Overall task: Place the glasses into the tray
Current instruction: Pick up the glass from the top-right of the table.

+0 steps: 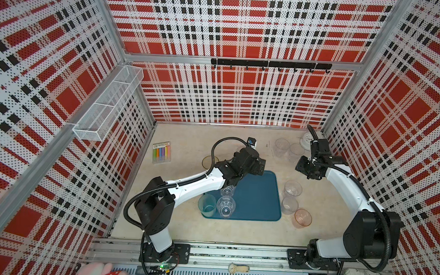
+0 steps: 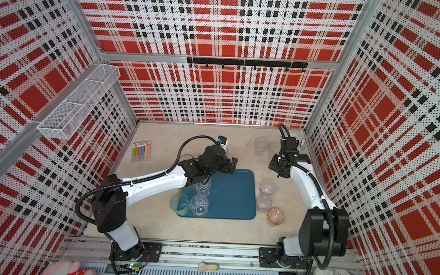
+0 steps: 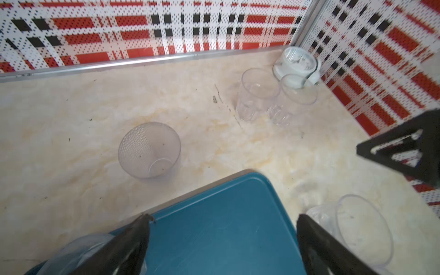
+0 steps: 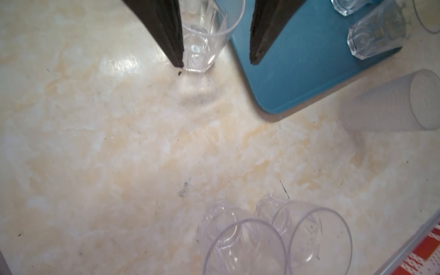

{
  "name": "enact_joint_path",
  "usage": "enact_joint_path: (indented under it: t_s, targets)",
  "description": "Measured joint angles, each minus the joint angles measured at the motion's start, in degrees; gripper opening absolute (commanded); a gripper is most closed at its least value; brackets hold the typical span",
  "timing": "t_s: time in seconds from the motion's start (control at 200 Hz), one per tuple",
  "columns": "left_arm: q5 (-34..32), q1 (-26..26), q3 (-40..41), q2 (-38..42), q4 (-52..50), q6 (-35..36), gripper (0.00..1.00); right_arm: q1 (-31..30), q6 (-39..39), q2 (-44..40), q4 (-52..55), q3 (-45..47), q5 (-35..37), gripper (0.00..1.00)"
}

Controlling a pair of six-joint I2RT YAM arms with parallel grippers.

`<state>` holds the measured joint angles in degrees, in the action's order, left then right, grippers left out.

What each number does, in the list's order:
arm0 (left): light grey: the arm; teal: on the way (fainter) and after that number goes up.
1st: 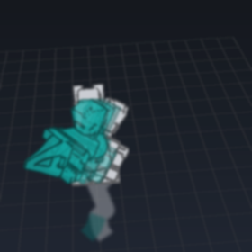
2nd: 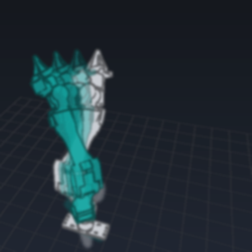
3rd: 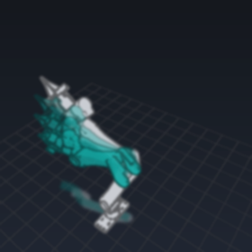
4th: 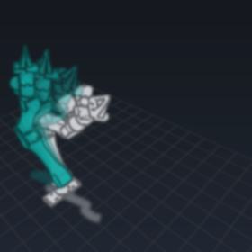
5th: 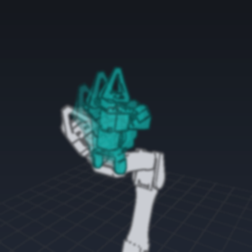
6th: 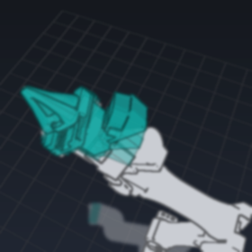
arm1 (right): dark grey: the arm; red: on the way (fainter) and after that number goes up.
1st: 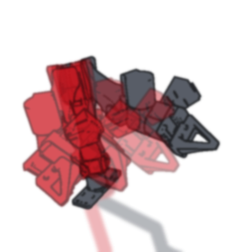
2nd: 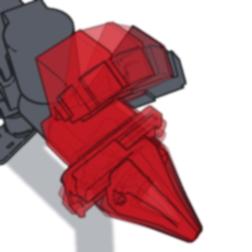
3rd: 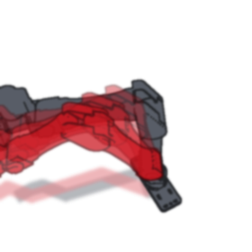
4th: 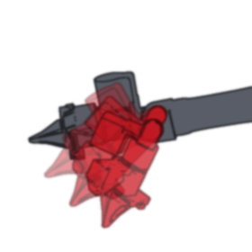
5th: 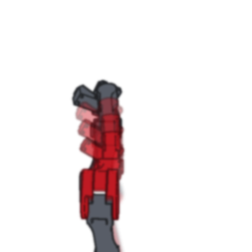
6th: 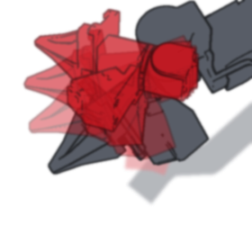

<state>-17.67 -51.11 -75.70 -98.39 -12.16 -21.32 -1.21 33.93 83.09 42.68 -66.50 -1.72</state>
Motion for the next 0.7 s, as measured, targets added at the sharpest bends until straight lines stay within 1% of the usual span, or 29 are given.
enact_joint_path:
  t_s: [0.15, 0.23, 0.496, 0.701]
  targets:
    - [0.0, -0.1, -0.1, -0.7, -1.7, 0.1, 0.98, 2.6, 1.3, 3.4, -4.1, -1.3, -2.1, 0.49]
    - [0.0, -0.5, -0.8, -1.2, -2.4, 0.1, 0.98, 3.2, 1.7, 6.1, -5.1, -3.4, -2.4, 0.5]
    - [-0.4, -1.0, -0.8, -1.2, -2.9, 0.1, 0.98, 3.7, 1.8, 17.2, -6.4, -13.3, 0.0, 0.49]
    - [-0.9, -1.0, -0.8, -1.2, -3.0, 0.1, 0.98, 5.2, 2.0, 22.9, -7.0, -16.1, 0.9, 0.47]
